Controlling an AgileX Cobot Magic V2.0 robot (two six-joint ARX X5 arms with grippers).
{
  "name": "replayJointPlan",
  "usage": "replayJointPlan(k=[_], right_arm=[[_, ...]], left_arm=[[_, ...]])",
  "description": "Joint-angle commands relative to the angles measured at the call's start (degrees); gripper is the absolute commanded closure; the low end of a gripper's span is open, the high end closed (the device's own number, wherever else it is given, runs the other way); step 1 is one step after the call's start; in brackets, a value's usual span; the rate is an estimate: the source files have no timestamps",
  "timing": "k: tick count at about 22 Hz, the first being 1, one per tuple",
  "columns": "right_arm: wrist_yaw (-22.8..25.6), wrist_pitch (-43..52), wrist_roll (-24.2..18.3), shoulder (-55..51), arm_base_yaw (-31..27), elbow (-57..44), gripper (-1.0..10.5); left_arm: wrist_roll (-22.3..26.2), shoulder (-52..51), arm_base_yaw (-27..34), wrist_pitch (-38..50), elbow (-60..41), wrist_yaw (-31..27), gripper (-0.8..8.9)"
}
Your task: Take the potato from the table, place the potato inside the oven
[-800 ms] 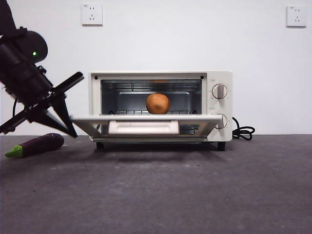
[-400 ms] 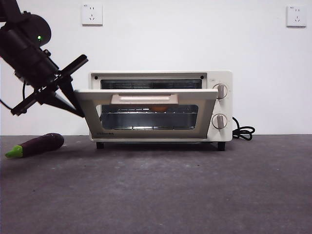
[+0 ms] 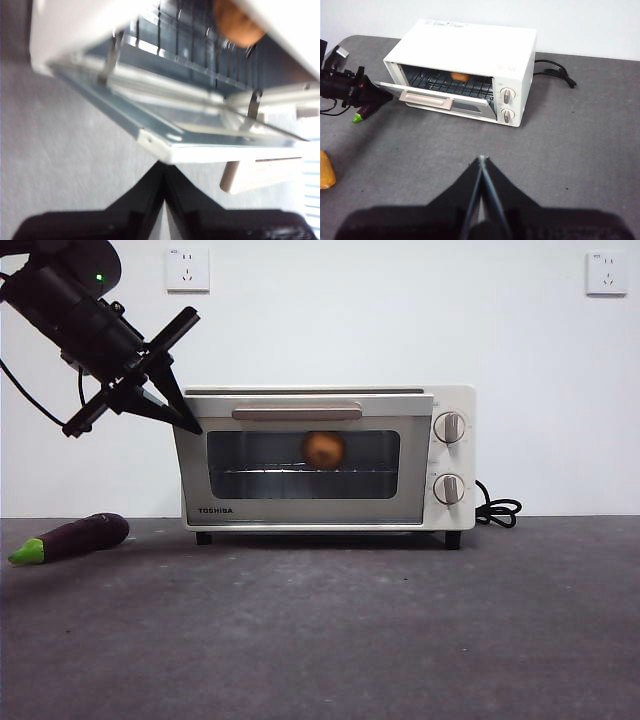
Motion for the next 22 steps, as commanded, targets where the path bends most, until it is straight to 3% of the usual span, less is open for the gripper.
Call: replayJointPlan(k=[1,10,22], right_arm=[[0.26,-1.25,0.79,-0.04,0.04,-0.20,9.5],[0.26,-1.25,1.73,-0.04,0.04,-0.20,9.5],[0.46,-1.27,-0.11,0.63,0.04,-0.20,9.5]], left_arm=[[0.26,0.20,0.22,0.48,1.60,-1.40,8.20],[-0.02,0.20,0.46,6.51,3.41,-2.23,8.20],[2.84,-1.09,0.46,4.83,3.41,0.00,8.20]])
